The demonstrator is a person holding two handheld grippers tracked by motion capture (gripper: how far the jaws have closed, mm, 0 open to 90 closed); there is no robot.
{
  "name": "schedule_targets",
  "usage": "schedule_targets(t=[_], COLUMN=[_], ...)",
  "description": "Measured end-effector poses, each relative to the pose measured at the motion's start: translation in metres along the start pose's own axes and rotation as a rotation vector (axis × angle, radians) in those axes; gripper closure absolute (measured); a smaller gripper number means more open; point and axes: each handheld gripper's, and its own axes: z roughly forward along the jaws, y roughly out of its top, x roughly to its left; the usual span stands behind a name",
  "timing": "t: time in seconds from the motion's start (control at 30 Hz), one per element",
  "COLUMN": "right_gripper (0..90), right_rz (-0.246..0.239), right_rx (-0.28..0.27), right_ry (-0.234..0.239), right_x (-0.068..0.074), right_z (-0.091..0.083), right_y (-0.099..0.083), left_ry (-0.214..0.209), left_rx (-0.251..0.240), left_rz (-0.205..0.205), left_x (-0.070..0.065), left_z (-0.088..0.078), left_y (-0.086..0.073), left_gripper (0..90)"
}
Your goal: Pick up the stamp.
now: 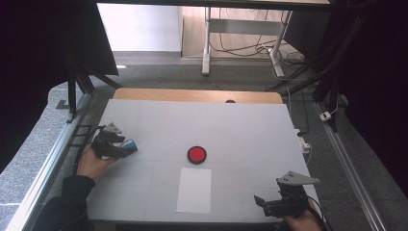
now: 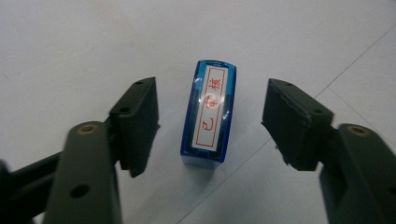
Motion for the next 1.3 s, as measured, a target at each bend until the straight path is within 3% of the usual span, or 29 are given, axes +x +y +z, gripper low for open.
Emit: schedule_targets(t=[0.13, 0.3, 0.47, 0.6, 0.83, 1.3], right_gripper=[0.0, 0.0, 0.0, 0.0, 0.0, 0.0], right_rz=[-0.002, -0.003, -0.004, -0.003, -0.004, -0.005], right_rx=[0.001, 0.002, 0.003, 0.003, 0.002, 0.0], right_ry=[0.001, 0.002, 0.003, 0.005, 0.005, 0.01], right_x=[0.0, 0.0, 0.0, 0.0, 0.0, -0.001], right_z=[0.0, 0.0, 0.0, 0.0, 0.0, 0.0], right_y=[0.0, 0.0, 0.0, 0.0, 0.0, 0.0], left_ry=[0.001, -0.005, -0.001, -0.001, -0.027, -0.017], left_rx=[0.009, 0.015, 0.02, 0.026, -0.01, -0.032], left_rz=[0.002, 0.01, 0.01, -0.013, -0.072, -0.04], left_x=[0.001, 0.002, 0.001, 0.001, 0.002, -0.008], left_z=[0.0, -0.001, -0.002, -0.003, -0.01, -0.018], left_y=[0.001, 0.002, 0.003, 0.003, 0.003, 0.004], left_gripper=[48.2, 69.9, 70.9, 71.0, 71.0, 70.9])
